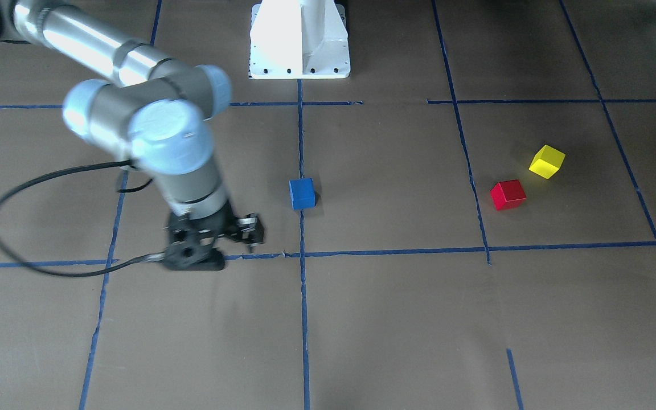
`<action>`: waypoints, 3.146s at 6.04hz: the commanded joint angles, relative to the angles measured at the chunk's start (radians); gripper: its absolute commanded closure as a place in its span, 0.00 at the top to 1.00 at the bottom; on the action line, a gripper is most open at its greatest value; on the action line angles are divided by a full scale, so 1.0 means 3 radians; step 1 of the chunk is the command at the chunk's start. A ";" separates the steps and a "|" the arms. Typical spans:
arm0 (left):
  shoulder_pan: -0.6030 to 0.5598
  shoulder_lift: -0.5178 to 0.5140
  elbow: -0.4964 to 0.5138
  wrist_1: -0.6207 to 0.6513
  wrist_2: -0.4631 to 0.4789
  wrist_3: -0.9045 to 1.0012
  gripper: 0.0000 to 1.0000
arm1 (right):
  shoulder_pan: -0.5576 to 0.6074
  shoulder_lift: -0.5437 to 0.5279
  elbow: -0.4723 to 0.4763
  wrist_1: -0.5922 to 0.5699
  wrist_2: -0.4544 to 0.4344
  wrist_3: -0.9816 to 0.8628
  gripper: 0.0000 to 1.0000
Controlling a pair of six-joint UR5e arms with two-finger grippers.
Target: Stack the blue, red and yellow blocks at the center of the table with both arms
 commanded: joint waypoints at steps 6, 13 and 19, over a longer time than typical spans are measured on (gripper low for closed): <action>0.0564 -0.0265 0.0066 -0.0952 0.0009 -0.0944 1.00 | 0.1944 -0.2554 0.0981 0.0009 0.0576 -0.2971 0.99; 0.2197 -0.0807 0.0350 -0.1858 0.0950 -0.4041 1.00 | 0.1972 -0.2597 0.0951 0.0039 0.0555 -0.2920 1.00; 0.2351 -0.1043 0.0715 -0.1858 0.0919 -0.4005 0.17 | 0.1972 -0.2597 0.0890 0.0050 0.0550 -0.2925 1.00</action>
